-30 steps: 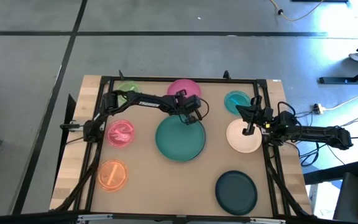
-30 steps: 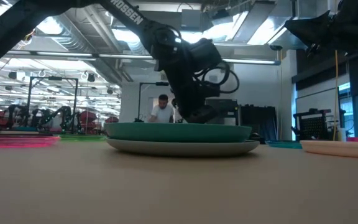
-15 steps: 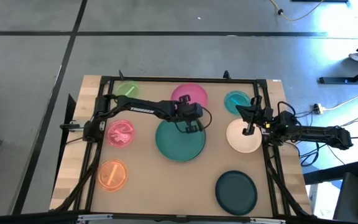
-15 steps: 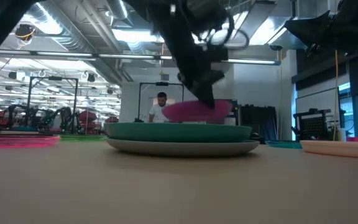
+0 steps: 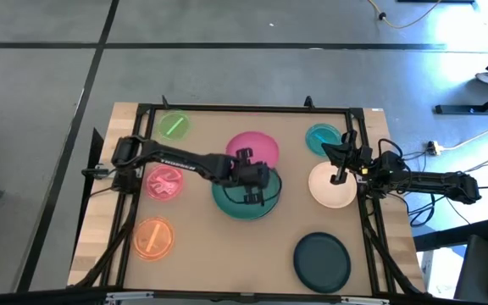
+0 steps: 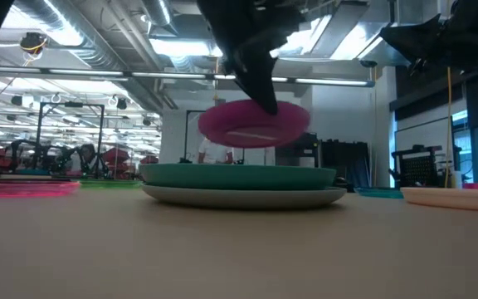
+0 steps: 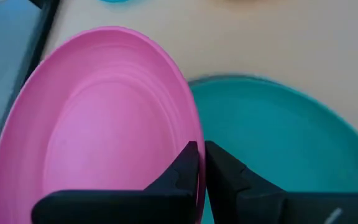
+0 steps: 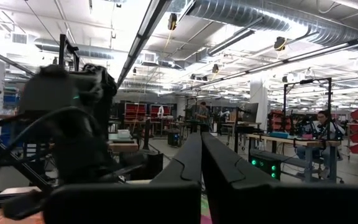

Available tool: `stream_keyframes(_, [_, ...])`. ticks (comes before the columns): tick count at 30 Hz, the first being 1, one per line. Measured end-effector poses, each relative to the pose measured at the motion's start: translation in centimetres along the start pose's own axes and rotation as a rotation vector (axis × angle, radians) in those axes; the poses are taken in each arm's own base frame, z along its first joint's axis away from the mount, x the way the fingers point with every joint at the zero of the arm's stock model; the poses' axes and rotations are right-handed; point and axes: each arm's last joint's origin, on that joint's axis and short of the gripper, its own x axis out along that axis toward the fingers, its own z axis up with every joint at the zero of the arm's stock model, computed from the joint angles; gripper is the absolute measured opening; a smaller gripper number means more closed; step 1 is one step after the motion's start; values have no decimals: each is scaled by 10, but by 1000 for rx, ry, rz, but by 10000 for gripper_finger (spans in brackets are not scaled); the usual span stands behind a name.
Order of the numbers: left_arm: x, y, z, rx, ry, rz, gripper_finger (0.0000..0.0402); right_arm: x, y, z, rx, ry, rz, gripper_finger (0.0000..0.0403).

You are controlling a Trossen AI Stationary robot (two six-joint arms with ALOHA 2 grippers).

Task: Stack plastic plates
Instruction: Stack the pink plate on top of the blue plate

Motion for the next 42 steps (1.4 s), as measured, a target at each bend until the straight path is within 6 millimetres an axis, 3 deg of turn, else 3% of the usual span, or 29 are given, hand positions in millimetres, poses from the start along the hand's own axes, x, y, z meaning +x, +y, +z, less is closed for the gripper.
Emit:
stream_keyframes(11, [-23,-65,-25,131,11,-138,14,0,0,0,0,0,0,3])
stream_keyframes(19, [-17,-95,-51,177,-25,-182,14,0,0,0,5,-1,0,3])
stream_keyframes(24, [-5,-99,-67,166,-37,-189,14,0,0,0,6,-1,0,3])
stream_keyframes(31, [1,-99,-73,129,-23,-206,17,0,0,0,29,0,0,3])
stream_keyframes(42, [3,-96,-69,65,-39,-231,101,0,0,0,29,5,0,3])
